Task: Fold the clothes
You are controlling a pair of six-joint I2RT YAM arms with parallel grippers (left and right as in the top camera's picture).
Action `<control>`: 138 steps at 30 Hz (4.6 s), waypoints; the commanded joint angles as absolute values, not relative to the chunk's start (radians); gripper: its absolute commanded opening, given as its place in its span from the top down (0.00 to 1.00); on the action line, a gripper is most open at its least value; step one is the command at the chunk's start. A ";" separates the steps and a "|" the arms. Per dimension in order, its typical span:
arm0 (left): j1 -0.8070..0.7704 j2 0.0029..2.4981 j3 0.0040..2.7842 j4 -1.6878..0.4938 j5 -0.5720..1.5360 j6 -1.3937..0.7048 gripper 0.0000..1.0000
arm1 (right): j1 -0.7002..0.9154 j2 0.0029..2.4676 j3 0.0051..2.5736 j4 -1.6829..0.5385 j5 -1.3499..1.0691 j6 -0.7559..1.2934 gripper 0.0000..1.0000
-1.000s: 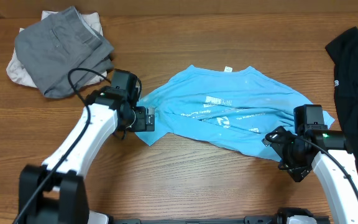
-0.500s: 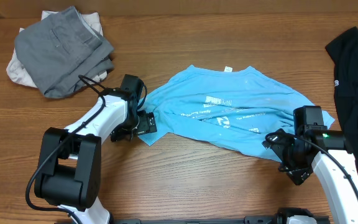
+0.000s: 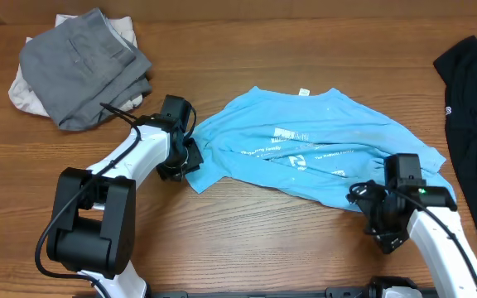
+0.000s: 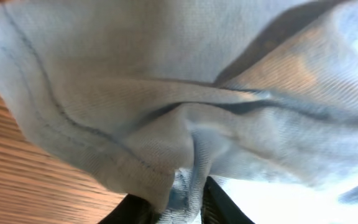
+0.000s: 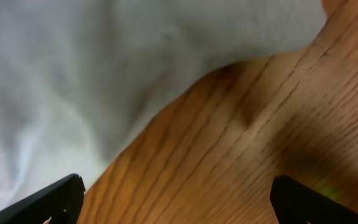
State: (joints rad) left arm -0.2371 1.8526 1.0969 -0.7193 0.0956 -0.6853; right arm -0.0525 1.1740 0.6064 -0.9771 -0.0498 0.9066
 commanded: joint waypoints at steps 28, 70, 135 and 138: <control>-0.309 1.891 1.042 -0.590 0.094 -0.767 0.68 | -0.303 1.215 0.577 -0.870 0.044 0.969 0.05; -0.293 1.816 1.043 -0.692 0.059 -0.763 0.96 | -0.303 1.234 0.774 -1.044 0.104 1.002 0.96; -0.295 1.348 1.928 -1.403 -0.104 -0.445 0.96 | -0.303 1.132 1.998 -1.539 -0.012 0.677 0.96; -0.295 1.464 1.982 -1.385 -0.108 -0.422 0.96 | -0.303 1.185 1.998 -1.491 0.054 0.691 0.96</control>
